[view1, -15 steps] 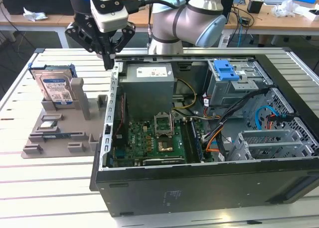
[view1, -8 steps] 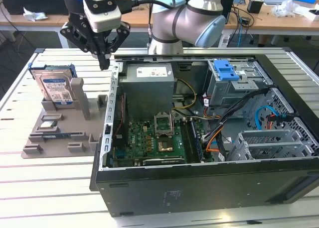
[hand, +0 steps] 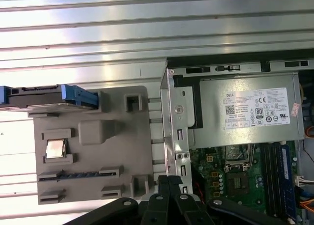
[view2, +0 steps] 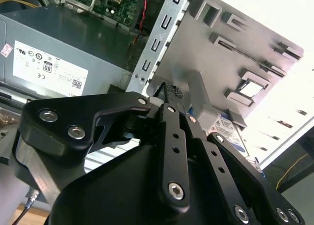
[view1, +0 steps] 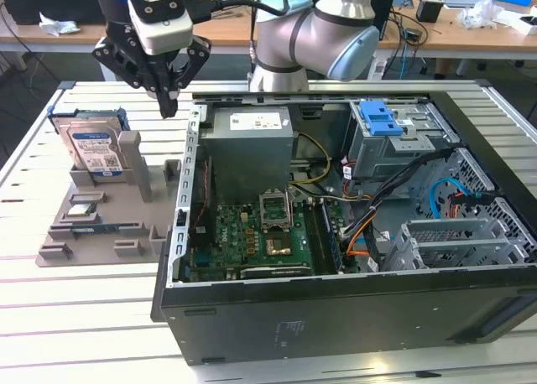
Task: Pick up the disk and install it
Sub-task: 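Reach for the disk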
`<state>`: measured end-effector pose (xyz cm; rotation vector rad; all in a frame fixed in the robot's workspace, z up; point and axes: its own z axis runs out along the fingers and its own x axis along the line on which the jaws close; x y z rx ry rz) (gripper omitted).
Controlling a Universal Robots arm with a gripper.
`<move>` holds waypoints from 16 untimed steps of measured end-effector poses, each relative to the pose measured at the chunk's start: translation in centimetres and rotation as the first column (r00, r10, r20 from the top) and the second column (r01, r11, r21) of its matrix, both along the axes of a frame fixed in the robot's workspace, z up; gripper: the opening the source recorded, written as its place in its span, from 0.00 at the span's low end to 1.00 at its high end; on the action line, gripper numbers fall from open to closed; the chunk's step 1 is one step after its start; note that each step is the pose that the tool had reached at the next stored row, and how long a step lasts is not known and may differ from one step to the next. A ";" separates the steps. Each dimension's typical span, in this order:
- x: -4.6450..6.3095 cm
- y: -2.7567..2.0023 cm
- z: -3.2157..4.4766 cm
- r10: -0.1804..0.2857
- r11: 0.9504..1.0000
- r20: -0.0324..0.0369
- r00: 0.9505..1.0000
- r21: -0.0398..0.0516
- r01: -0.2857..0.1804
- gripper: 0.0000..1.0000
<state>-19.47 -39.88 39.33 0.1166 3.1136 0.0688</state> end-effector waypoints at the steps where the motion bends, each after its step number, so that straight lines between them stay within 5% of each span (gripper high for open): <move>1: -0.1 0.00 0.00 0.000 1.000 0.000 1.000 0.000 0.000 0.11; 16: -1.6 0.00 0.00 0.000 1.000 0.000 1.000 0.000 0.000 0.11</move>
